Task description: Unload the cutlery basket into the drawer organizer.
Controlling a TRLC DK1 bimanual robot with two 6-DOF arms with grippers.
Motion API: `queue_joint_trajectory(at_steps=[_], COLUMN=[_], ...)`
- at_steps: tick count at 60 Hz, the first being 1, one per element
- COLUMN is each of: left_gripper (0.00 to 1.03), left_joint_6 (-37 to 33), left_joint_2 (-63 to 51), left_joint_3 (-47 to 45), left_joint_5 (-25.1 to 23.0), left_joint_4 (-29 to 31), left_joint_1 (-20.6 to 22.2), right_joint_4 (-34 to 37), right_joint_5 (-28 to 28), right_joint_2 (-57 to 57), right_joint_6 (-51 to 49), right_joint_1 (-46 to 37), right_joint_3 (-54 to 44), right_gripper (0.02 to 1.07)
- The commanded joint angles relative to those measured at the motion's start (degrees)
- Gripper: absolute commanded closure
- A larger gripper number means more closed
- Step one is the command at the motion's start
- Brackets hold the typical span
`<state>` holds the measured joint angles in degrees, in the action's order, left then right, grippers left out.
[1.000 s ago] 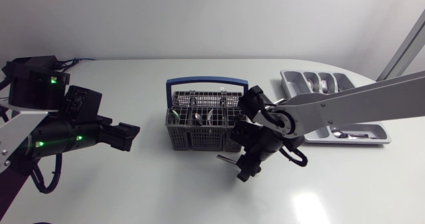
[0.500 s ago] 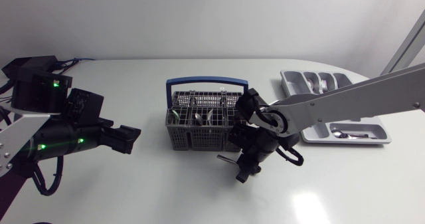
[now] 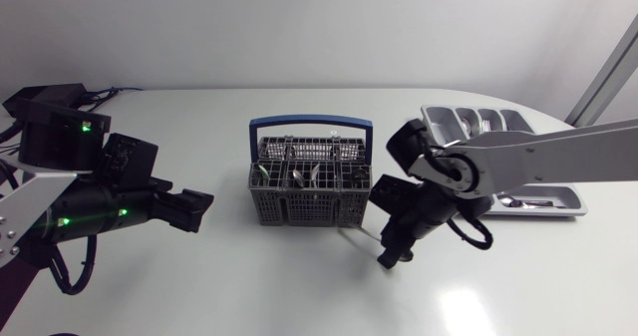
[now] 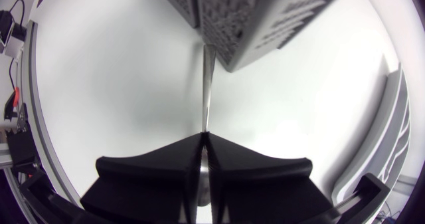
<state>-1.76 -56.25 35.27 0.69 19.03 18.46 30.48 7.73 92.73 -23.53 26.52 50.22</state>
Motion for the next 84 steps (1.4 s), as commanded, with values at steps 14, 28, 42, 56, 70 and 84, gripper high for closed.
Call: queue_joint_trajectory(at_steps=[14, 28, 42, 56, 70, 84], left_gripper=[0.05, 0.05, 0.05, 0.05, 0.05, 0.05], left_joint_6=[-0.6, -0.6, -0.5, -0.2, -0.3, -0.1], left_joint_2=[0.7, 0.7, 0.8, 0.8, 0.9, 0.9], left_joint_3=[-1.8, -1.8, -2.0, -2.4, -2.7, -2.9], left_joint_5=[-0.2, -0.2, -0.2, -0.2, -0.2, -0.2], left_joint_4=[-0.7, -0.9, -1.0, -1.4, -1.6, -2.0], left_joint_1=[0.4, 0.4, 0.4, 0.4, 0.4, 0.6], right_joint_4=[0.5, -2.4, -1.1, 0.5, 6.3, 4.6], right_joint_5=[-0.2, -5.7, -4.7, -0.3, 1.7, -0.3], right_joint_2=[-9.5, -14.9, -19.0, -18.6, -20.7, -17.7], right_joint_6=[2.0, 2.0, 8.8, 12.7, 10.1, 12.9], right_joint_1=[-17.2, -21.2, -31.2, -37.2, -39.8, -42.0], right_joint_3=[-2.9, -8.8, -6.3, -4.9, -3.5, -2.5], right_gripper=[1.01, 1.01, 1.01, 1.01, 1.02, 1.01])
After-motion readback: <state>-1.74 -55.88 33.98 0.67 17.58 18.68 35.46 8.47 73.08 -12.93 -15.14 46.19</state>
